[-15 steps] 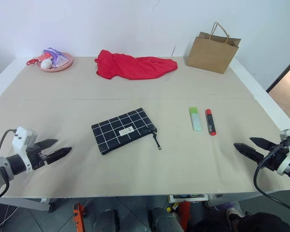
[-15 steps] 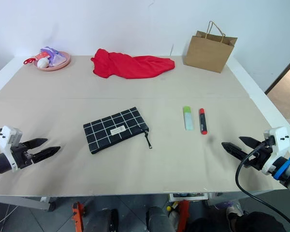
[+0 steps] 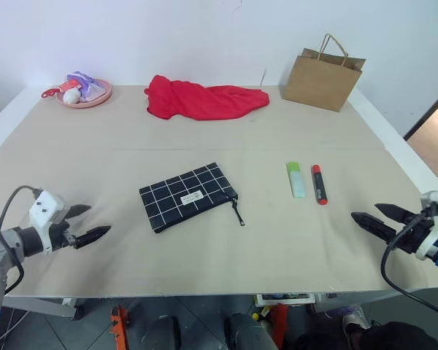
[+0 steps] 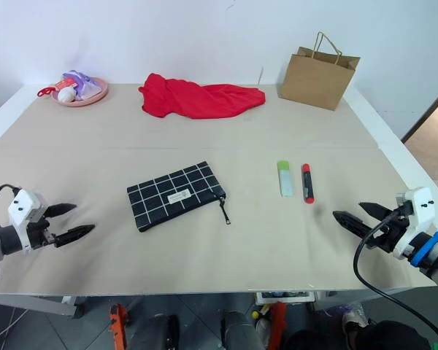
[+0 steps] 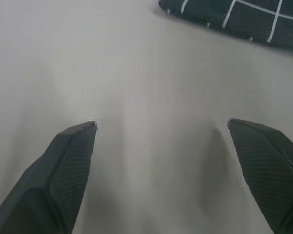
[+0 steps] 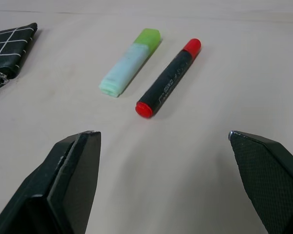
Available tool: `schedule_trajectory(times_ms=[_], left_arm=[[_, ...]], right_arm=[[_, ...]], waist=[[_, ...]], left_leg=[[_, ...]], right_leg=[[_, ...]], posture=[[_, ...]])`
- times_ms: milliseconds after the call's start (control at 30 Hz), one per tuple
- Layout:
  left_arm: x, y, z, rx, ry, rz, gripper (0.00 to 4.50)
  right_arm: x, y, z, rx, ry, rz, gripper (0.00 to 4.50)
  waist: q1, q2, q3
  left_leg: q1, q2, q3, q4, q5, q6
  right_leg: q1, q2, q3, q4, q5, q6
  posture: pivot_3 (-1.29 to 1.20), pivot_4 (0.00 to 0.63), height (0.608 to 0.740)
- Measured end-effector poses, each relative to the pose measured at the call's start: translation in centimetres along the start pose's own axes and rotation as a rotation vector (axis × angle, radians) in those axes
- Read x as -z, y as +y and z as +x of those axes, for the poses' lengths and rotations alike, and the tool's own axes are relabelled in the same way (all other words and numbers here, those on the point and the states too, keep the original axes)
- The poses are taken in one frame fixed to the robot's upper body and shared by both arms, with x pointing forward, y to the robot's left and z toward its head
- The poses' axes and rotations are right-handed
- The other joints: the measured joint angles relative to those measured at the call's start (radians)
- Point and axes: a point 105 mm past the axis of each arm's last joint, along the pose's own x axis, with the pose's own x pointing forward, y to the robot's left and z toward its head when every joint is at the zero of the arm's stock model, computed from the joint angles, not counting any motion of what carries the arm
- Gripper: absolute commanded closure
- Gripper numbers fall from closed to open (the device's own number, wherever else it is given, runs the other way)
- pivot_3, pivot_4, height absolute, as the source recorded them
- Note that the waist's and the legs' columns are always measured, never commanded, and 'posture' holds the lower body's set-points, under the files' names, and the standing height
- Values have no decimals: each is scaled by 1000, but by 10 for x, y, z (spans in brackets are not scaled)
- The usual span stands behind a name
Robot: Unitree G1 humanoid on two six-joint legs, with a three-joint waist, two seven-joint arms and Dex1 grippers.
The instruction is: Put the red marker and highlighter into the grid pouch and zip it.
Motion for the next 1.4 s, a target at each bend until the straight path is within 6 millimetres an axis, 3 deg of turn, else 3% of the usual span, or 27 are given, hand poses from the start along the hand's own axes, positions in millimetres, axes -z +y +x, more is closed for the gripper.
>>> schedule_trajectory(times_ms=[33,67,100,200,267,300,333,467,533,567,600,667,733,800,933,1233,1400], left_arm=[[-4,0,1,4,-12,42,0],[-10,2,7,0,-18,178,0],[-9,2,10,2,4,306,0],[-8,0,13,20,-2,439,0],[-13,-4,20,55,-34,527,0],[-14,-5,21,63,-39,535,0],[-17,-9,25,87,-49,568,0],[-19,-13,29,121,-59,606,0],[-23,-16,34,148,-70,634,0],[-28,-28,45,212,-102,663,0],[-28,-29,46,220,-105,664,0],[-36,-38,56,283,-127,691,0],[-40,-48,61,353,-140,683,0],[-40,-49,60,368,-141,675,0],[-43,-47,53,406,-104,674,0],[-47,-50,53,431,-110,683,0],[-48,-52,53,436,-116,692,0]], right_arm=[[-1,1,2,-6,1,-2,1312],[-3,2,5,-14,-6,-6,1421],[-7,3,6,-21,-16,-4,1947],[-11,7,7,-43,-36,30,2792],[-31,22,14,-110,-107,38,3945],[-34,25,14,-121,-117,34,3945],[-44,33,17,-156,-150,27,4400],[-56,49,25,-217,-184,16,4400],[-60,69,36,-295,-190,9,4400],[-54,105,62,-440,-161,17,4400],[-52,110,65,-457,-153,18,4400],[-46,142,110,-505,-87,-60,4400],[-29,158,159,-464,20,-199,4400],[-22,162,166,-471,43,-214,4400],[-29,174,192,-476,40,-263,4400],[-32,183,213,-478,53,-293,4400],[-36,188,215,-503,47,-317,4400]], waist=[[0,0,0],[1,0,0],[2,0,0],[2,1,0],[2,1,0],[2,1,0],[1,1,0],[0,0,0],[0,0,0],[0,1,0],[0,1,0],[-1,1,0],[0,0,0],[4,0,0],[-2,0,0],[-1,0,0],[-1,0,0]], left_leg=[[0,0,0,0,0,0],[0,-1,1,0,0,0],[0,-2,1,0,0,0],[0,-1,1,0,0,0],[0,0,1,0,0,1],[0,0,1,0,0,1],[0,1,1,0,0,1],[1,1,2,0,0,1],[0,1,2,0,0,1],[0,1,1,1,0,1],[0,1,1,1,0,1],[-1,0,2,1,0,1],[-6,0,2,3,0,1],[-8,-2,0,3,0,1],[-11,-3,1,4,-1,1],[-13,-2,-1,5,0,0],[-13,-2,-1,5,0,0]], right_leg=[[0,0,0,0,0,0],[0,-1,1,0,0,0],[0,-1,1,0,1,1],[0,-1,1,0,4,1],[0,0,1,0,4,2],[0,0,1,0,4,2],[0,1,1,0,4,3],[0,1,1,0,4,3],[0,2,0,0,4,3],[0,3,0,0,4,3],[0,3,0,1,4,3],[-2,3,0,2,5,2],[-6,3,-1,3,6,-2],[-8,2,-1,6,3,-1],[-15,2,0,12,3,-2],[-17,2,-2,15,2,-4],[-17,2,-3,15,2,-4]], posture=[[0,150,740],[0,150,740],[0,150,740],[0,150,740],[0,150,740],[0,150,740],[0,150,740],[0,150,740],[0,150,740],[0,150,740],[0,150,740],[0,150,740],[0,150,740],[0,150,740],[0,150,740],[0,150,740],[0,150,740]])
